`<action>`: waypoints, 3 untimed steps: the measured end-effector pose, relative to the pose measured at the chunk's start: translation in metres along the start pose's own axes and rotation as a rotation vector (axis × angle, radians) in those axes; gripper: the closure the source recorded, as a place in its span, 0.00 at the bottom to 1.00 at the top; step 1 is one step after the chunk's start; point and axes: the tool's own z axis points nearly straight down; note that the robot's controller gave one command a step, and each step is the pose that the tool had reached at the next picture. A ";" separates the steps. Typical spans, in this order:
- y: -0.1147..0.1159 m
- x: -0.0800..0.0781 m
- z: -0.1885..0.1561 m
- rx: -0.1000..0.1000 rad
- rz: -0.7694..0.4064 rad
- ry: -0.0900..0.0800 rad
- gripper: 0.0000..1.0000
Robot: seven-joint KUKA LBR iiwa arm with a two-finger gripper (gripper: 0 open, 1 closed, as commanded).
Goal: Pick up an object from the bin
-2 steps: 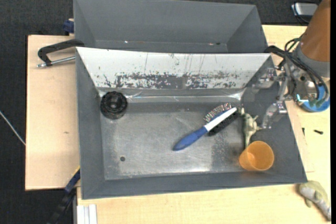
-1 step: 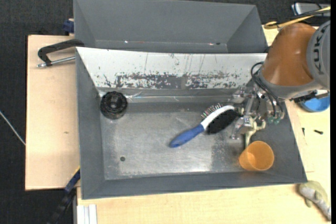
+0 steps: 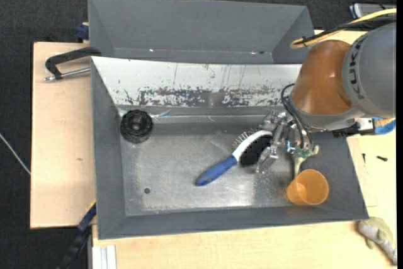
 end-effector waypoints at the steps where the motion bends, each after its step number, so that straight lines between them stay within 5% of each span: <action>1: -0.002 0.000 -0.001 0.002 0.000 0.000 1.00; 2: 0.005 -0.010 -0.111 0.000 -0.033 -0.010 1.00; 3: 0.003 -0.034 -0.263 0.003 -0.417 -0.010 1.00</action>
Offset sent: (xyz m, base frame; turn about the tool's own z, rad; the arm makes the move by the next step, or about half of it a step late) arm 0.0000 0.0000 0.0000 0.0000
